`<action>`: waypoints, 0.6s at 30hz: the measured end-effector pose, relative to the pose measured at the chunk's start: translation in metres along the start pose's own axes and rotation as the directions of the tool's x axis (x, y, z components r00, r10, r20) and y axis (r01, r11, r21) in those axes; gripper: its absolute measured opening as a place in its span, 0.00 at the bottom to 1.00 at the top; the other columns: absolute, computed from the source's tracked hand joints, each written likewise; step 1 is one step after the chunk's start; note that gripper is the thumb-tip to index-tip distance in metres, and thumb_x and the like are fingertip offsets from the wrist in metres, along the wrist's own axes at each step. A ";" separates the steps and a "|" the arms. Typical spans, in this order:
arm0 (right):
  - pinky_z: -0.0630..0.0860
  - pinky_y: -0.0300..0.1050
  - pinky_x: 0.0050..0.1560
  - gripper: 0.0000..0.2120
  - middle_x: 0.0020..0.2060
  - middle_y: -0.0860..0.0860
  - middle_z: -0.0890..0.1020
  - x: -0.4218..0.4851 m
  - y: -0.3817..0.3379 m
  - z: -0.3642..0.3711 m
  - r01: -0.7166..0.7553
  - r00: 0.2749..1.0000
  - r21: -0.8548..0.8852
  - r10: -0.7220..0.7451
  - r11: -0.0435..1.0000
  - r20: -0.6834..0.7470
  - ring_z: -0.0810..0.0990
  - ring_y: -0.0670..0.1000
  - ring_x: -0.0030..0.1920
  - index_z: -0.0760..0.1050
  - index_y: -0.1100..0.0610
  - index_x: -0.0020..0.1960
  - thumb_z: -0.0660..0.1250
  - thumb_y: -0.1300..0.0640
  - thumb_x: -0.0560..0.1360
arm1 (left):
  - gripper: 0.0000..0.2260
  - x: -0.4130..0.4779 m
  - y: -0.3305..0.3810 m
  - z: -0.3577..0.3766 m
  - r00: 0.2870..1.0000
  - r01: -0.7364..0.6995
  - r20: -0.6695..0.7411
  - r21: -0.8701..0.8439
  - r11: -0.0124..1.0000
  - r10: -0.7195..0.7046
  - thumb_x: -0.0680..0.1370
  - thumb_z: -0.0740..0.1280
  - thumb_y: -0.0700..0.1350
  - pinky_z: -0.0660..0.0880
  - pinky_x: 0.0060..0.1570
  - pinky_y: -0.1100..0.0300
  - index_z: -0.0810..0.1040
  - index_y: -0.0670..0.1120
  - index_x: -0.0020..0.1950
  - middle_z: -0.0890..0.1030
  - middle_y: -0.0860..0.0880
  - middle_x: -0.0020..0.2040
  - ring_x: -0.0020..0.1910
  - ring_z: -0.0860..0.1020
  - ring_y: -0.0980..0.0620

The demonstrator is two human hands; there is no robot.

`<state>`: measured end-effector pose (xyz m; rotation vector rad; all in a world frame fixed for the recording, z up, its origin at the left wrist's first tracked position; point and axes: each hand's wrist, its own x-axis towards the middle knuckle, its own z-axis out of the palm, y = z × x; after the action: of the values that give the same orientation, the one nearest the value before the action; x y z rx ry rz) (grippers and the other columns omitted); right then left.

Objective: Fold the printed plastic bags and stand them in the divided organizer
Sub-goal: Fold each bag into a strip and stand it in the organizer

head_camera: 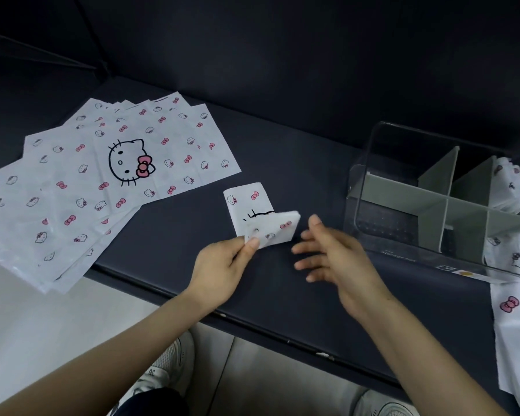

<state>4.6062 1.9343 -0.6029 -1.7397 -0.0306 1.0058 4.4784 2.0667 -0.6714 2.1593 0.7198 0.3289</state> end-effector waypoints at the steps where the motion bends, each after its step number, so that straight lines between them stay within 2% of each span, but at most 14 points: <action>1: 0.75 0.39 0.30 0.15 0.44 0.50 0.84 0.002 0.000 -0.001 0.090 0.995 -0.070 -0.092 0.994 -0.034 0.81 0.47 0.35 0.77 0.55 0.52 0.64 0.44 0.76 | 0.27 0.002 0.002 -0.002 0.996 0.090 0.034 -0.058 0.994 -0.088 0.79 0.54 0.63 0.62 0.32 0.63 0.66 0.43 0.31 0.65 0.53 0.26 0.29 0.65 0.54; 2: 0.76 0.39 0.32 0.14 0.47 0.48 0.83 0.004 0.000 -0.001 0.164 0.986 -0.119 -0.168 0.979 -0.022 0.81 0.46 0.36 0.77 0.53 0.55 0.64 0.45 0.76 | 0.27 0.005 0.004 -0.004 0.989 0.141 0.054 -0.094 0.986 -0.136 0.77 0.54 0.63 0.62 0.33 0.62 0.66 0.39 0.33 0.64 0.53 0.27 0.29 0.63 0.55; 4: 0.75 0.38 0.34 0.12 0.50 0.42 0.81 0.008 0.004 0.002 0.276 0.961 -0.211 -0.262 0.938 0.090 0.80 0.45 0.38 0.75 0.47 0.58 0.68 0.50 0.75 | 0.29 0.009 0.006 -0.008 0.981 0.184 0.090 -0.145 0.972 -0.172 0.75 0.53 0.62 0.64 0.36 0.60 0.70 0.34 0.38 0.67 0.49 0.31 0.32 0.65 0.55; 6: 0.73 0.35 0.32 0.09 0.47 0.39 0.83 0.014 0.009 0.008 0.328 0.942 -0.285 -0.289 0.901 0.170 0.78 0.43 0.34 0.77 0.44 0.53 0.70 0.54 0.75 | 0.31 0.012 0.007 -0.011 0.975 0.205 0.121 -0.180 0.962 -0.185 0.75 0.53 0.63 0.66 0.39 0.59 0.74 0.33 0.43 0.72 0.46 0.35 0.35 0.68 0.54; 8: 0.70 0.33 0.29 0.02 0.41 0.42 0.84 0.021 0.015 0.012 0.334 0.942 -0.329 -0.304 0.883 0.141 0.76 0.42 0.29 0.80 0.50 0.47 0.69 0.56 0.75 | 0.30 0.014 0.007 -0.013 0.972 0.214 0.133 -0.173 0.961 -0.192 0.77 0.53 0.61 0.70 0.42 0.55 0.75 0.34 0.45 0.76 0.41 0.38 0.37 0.71 0.51; 10: 0.69 0.35 0.30 0.06 0.36 0.46 0.83 0.028 0.020 0.015 0.317 0.947 -0.386 -0.315 0.867 0.071 0.75 0.44 0.25 0.80 0.57 0.43 0.68 0.56 0.76 | 0.26 0.015 0.007 -0.012 0.970 0.226 0.123 -0.140 0.964 -0.209 0.81 0.54 0.57 0.72 0.45 0.52 0.75 0.35 0.45 0.78 0.38 0.41 0.38 0.72 0.47; 11: 0.70 0.37 0.31 0.08 0.35 0.47 0.83 0.031 0.021 0.017 0.298 0.950 -0.404 -0.309 0.865 0.038 0.74 0.44 0.23 0.80 0.57 0.42 0.68 0.55 0.76 | 0.24 0.017 0.008 -0.012 0.968 0.235 0.114 -0.117 0.965 -0.222 0.82 0.54 0.55 0.70 0.43 0.53 0.74 0.35 0.44 0.76 0.39 0.39 0.37 0.71 0.48; 14: 0.75 0.43 0.35 0.09 0.32 0.48 0.83 0.040 0.020 0.023 0.249 0.954 -0.470 -0.298 0.847 -0.031 0.74 0.45 0.20 0.79 0.56 0.40 0.67 0.53 0.77 | 0.19 0.023 0.013 -0.011 0.970 0.239 0.062 -0.038 0.970 -0.237 0.83 0.55 0.52 0.65 0.38 0.57 0.70 0.42 0.37 0.70 0.50 0.32 0.33 0.68 0.52; 16: 0.77 0.45 0.37 0.10 0.32 0.50 0.83 0.043 0.019 0.027 0.228 0.952 -0.529 -0.302 0.817 -0.057 0.75 0.46 0.20 0.79 0.56 0.41 0.66 0.52 0.77 | 0.16 0.028 0.014 -0.008 0.972 0.234 0.011 -0.002 0.972 -0.234 0.82 0.57 0.51 0.67 0.38 0.56 0.72 0.44 0.39 0.72 0.52 0.33 0.34 0.70 0.52; 18: 0.78 0.46 0.38 0.11 0.31 0.49 0.83 0.044 0.020 0.029 0.218 0.947 -0.553 -0.312 0.804 -0.081 0.75 0.46 0.21 0.79 0.56 0.41 0.65 0.52 0.77 | 0.12 0.032 0.014 -0.006 0.972 0.230 -0.055 0.011 0.973 -0.229 0.81 0.60 0.52 0.71 0.39 0.58 0.75 0.45 0.45 0.78 0.53 0.38 0.38 0.75 0.52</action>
<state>4.6078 1.9688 -0.6472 -2.2529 -0.4824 0.6676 4.5068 2.0829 -0.6569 2.0640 0.9958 0.2596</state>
